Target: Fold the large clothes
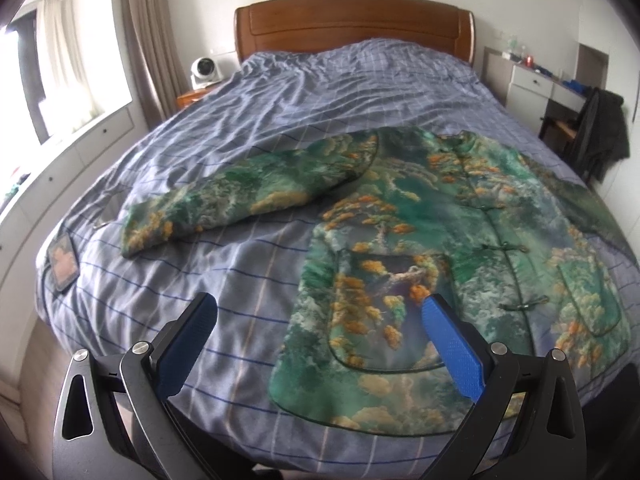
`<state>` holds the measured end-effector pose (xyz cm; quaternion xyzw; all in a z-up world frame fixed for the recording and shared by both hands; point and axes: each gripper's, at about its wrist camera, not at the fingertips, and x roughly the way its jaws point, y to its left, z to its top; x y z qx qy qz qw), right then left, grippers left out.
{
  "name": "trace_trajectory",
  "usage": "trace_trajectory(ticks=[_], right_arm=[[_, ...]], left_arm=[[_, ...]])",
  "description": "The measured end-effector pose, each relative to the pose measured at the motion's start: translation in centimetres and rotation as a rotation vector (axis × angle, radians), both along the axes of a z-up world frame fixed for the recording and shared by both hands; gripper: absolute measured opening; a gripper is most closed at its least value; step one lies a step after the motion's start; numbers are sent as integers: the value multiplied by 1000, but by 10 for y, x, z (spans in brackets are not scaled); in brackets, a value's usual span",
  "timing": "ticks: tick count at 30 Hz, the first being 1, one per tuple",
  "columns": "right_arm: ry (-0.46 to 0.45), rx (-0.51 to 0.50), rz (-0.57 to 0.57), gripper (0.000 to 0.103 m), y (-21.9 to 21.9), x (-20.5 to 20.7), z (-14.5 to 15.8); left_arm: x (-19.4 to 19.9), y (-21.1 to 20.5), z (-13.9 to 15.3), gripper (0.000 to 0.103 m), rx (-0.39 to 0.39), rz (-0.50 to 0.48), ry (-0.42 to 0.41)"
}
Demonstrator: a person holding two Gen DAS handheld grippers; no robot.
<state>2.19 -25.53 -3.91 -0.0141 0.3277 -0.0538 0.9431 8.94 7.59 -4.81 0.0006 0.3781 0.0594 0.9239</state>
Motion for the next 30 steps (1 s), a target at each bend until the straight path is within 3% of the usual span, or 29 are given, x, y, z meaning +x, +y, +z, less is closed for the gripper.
trace_trajectory(ticks=[11,14,17,20,23,26,30], right_arm=[[-29,-36,-35,82,-20,0,-7],[-29,-43,-35,82,-45,2,-18],[5,2,-148,82,-102,3,-27],[-32,121,-272,82,-174,-2,-29],[-87,303,-416,82,-261,-3,-39],[-132,655,-547,82,-348,3,-68],[-190,1026,-567,82,-401,28,-115]], left_arm=[[0,-14,-2,102,18,-42,15],[-2,-17,-4,102,25,-58,18],[0,-23,-8,102,49,-73,44],[2,-30,-11,102,71,-77,63],[2,-37,-11,102,66,-83,73],[2,-47,-11,102,70,-94,84],[4,-58,-12,102,99,-106,102]])
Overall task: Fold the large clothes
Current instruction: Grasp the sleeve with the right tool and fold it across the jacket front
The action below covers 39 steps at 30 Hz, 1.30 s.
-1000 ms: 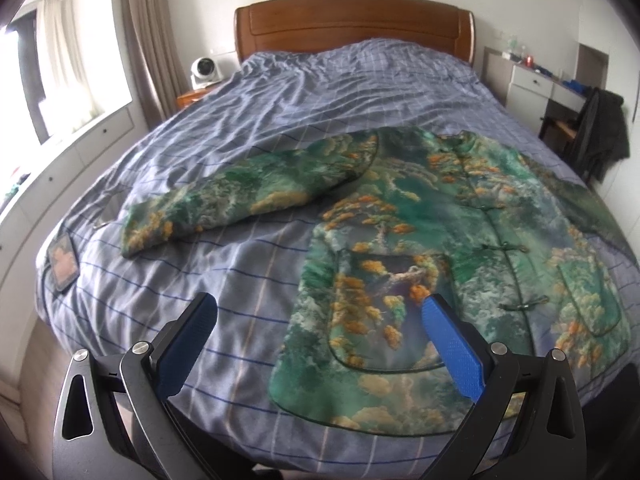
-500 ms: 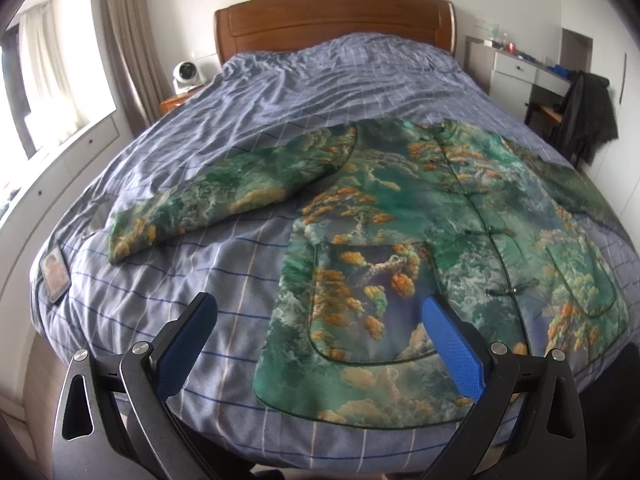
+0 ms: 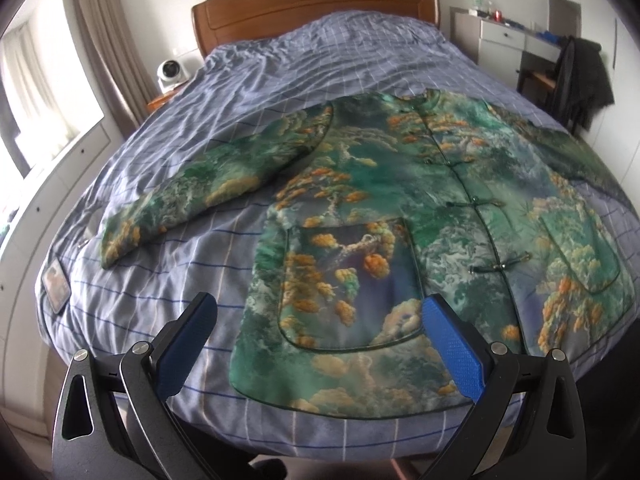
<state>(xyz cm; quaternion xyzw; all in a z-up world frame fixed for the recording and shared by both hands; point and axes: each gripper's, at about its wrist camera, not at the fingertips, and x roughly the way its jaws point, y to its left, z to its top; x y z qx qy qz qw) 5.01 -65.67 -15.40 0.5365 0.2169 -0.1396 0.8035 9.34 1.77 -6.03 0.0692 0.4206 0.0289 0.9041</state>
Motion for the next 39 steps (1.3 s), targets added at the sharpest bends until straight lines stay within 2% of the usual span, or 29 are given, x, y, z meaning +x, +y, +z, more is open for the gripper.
trace_trajectory(ticks=[4,5,8,10,11,12,14,16,18,19,23,26,30,33,39], right_arm=[[-12,155,-63,81,-18,29,-39],[-8,181,-80,77,-23,37,-47],[36,200,-166,72,-39,59,-66],[72,215,-221,52,-44,67,-77],[92,207,-237,22,-46,67,-79],[115,171,-255,16,-45,66,-76],[103,13,-234,11,-32,69,-46],[78,-173,-152,11,-12,75,-5],[46,-353,-45,10,19,83,39],[34,-412,-4,10,33,86,55],[-23,-701,202,10,123,99,126],[-67,-888,353,10,198,106,155],[-85,-1028,525,10,280,119,156],[-71,-1109,647,10,335,131,137],[5,-1192,800,10,406,131,83]], left_arm=[[0,-5,2,102,21,2,3],[0,-5,2,102,19,7,5],[2,-3,-2,102,7,21,29],[2,-2,-5,102,3,31,40],[2,-2,-7,102,6,34,43],[1,-2,-9,102,13,37,45],[1,-2,-13,102,35,40,51],[3,-3,-20,102,54,42,63],[5,-4,-25,102,43,41,71],[5,-4,-27,102,28,43,74],[2,-4,-29,102,-37,42,64],[-2,-4,-32,102,-42,29,70],[-9,5,-28,102,-28,42,53],[-14,18,-26,102,-54,75,46],[-13,35,-37,102,-121,119,79]])
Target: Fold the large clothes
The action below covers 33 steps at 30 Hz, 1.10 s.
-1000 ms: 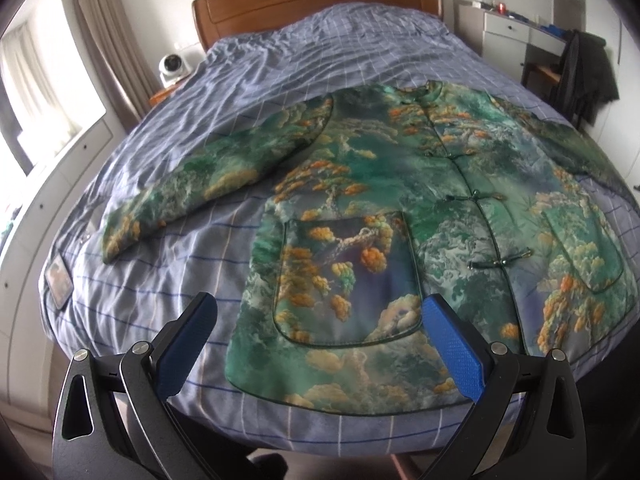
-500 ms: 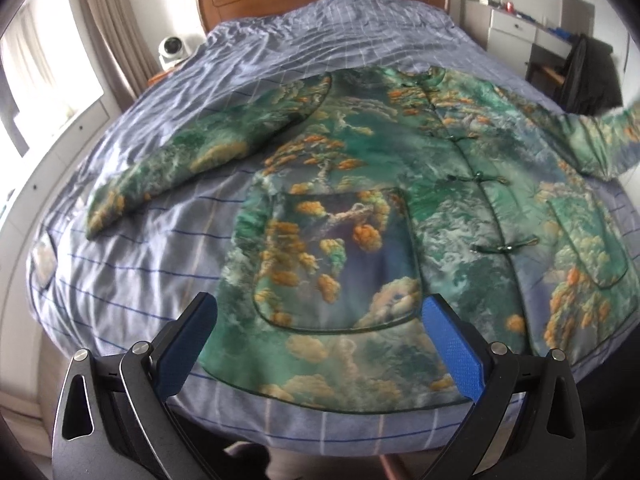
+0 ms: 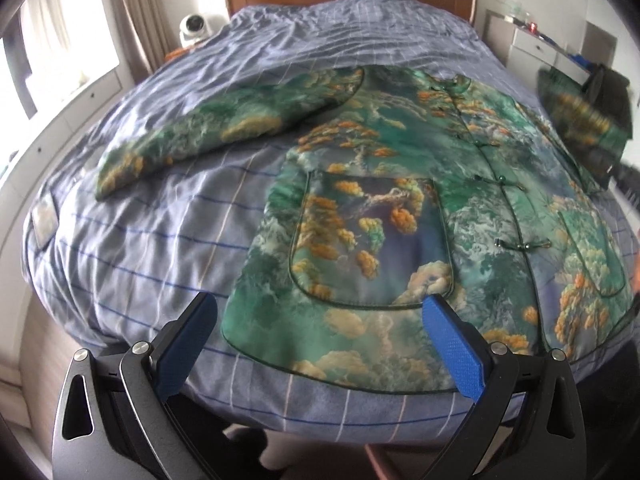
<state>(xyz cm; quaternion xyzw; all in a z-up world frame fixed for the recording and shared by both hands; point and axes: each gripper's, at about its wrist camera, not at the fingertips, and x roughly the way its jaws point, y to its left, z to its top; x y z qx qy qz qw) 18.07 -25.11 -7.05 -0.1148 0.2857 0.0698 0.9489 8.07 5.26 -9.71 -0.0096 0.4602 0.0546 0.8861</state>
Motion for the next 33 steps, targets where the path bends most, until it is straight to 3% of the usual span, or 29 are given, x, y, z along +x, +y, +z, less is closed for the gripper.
trace_trajectory(ticks=[5,7,8,10,13,15,17,20,24,28,30,31,33], right_arm=[[95,-62,17,17,20,-4,-47],[190,-58,40,41,25,-4,-61],[228,-46,55,58,26,-6,-67],[239,-22,82,62,28,-20,-72],[233,-9,91,62,24,-48,-63],[214,21,76,63,15,-69,-54],[191,48,50,64,7,-88,-46],[171,83,7,65,-6,-111,-38],[155,131,-37,65,-20,-128,-28],[124,147,-60,65,-26,-135,-19],[113,166,-65,65,-30,-138,-16],[109,172,-68,65,-31,-139,-16],[100,186,-77,65,-33,-140,-15]], left_arm=[[7,-10,-1,102,28,-49,0],[16,-20,1,102,47,-83,3],[20,-23,2,102,48,-97,6],[30,-33,5,102,25,-138,11],[52,-50,9,102,-127,-237,42],[74,-65,7,102,-327,-320,100],[99,-86,4,102,-474,-391,150],[132,-128,-6,100,-538,-460,214],[164,-173,-31,75,-544,-501,345],[176,-194,-44,65,-506,-474,389],[179,-200,-49,29,-480,-446,404],[181,-200,-51,21,-489,-437,414],[181,-201,-48,14,-508,-419,422]])
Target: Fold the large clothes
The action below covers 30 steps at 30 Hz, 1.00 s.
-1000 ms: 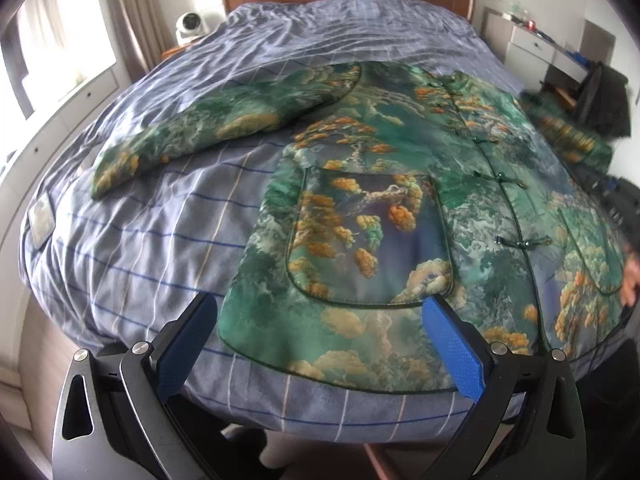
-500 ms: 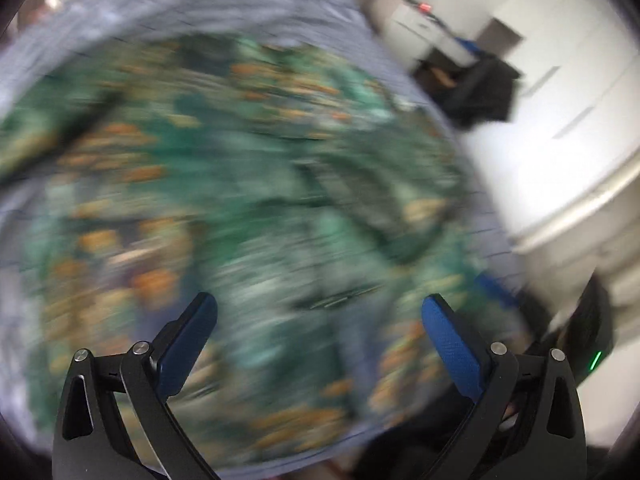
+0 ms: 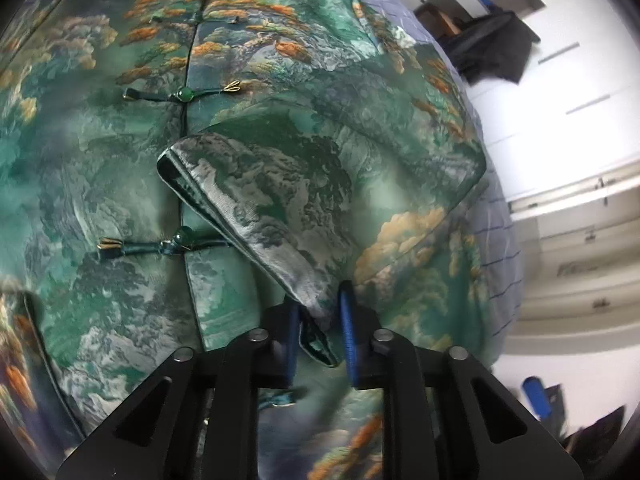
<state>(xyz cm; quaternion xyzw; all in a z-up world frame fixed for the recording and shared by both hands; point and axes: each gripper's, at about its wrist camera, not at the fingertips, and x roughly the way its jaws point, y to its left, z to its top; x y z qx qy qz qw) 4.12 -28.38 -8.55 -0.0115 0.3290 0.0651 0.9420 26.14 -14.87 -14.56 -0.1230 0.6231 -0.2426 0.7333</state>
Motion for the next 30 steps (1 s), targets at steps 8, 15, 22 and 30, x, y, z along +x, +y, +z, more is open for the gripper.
trace_trajectory(ticks=[8,15,22,30], right_arm=[[-25,17,-58,65,-27,12,4],[5,-29,-92,65,-69,87,12],[98,-3,-89,46,-114,209,-4],[158,146,-106,41,-127,334,-23]], left_arm=[[43,-1,59,13,126,32,-238],[86,30,23,13,200,93,-238],[95,58,4,13,142,132,-220],[84,58,-6,17,146,104,-246]])
